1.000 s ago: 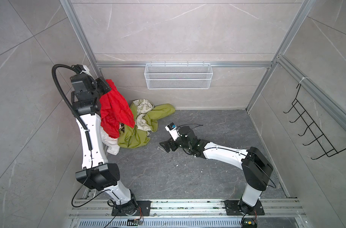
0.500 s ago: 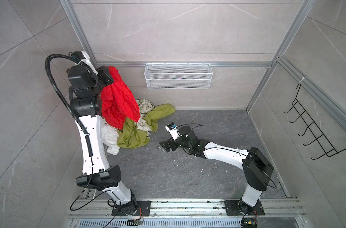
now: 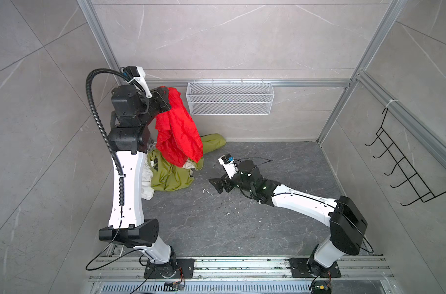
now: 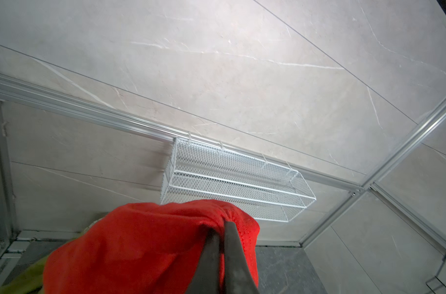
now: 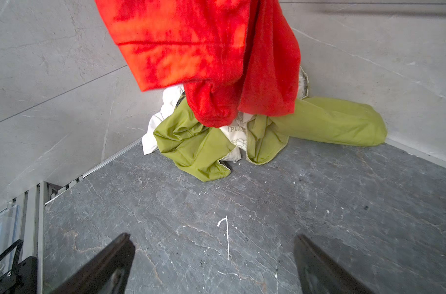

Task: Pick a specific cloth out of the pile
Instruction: 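Raise the red shirt with the left gripper while the right gripper approaches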

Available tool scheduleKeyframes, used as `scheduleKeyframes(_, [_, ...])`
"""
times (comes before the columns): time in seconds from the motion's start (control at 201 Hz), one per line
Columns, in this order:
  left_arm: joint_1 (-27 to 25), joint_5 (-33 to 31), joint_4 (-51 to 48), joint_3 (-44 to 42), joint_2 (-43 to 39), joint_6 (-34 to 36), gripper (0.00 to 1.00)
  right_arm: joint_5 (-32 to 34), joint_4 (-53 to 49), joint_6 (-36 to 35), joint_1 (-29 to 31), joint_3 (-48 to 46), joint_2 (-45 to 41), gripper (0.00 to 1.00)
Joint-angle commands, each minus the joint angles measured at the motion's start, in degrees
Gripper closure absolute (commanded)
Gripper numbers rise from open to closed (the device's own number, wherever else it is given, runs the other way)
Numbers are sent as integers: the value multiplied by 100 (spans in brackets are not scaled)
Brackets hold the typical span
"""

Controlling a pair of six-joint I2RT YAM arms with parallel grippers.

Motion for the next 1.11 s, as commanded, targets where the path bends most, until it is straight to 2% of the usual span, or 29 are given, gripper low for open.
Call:
scheduleKeyframes(0.0, [-172,-137,576,-196,-374,141,100,221,-113,-116,54,-187,-337,1])
scheduleKeyframes(0.219, [-511,-233,747,-707,-575,142,100,337,-306,-132,47,-414,-693,1])
scheduleKeyframes(0.777, [-1158,-228,782,-1129,-846,196,100,472,-1164,0,50,-1081,-1996,1])
scheduleKeyframes(0.882, [-1216,19,825,-1288,-927,164,100,253,-1178,11,45,-1088,-2231,0])
scheduleKeyframes(1.101, [-1264,940,896,-1609,-1045,259,100,-279,-1183,-22,-146,-854,-2316,0])
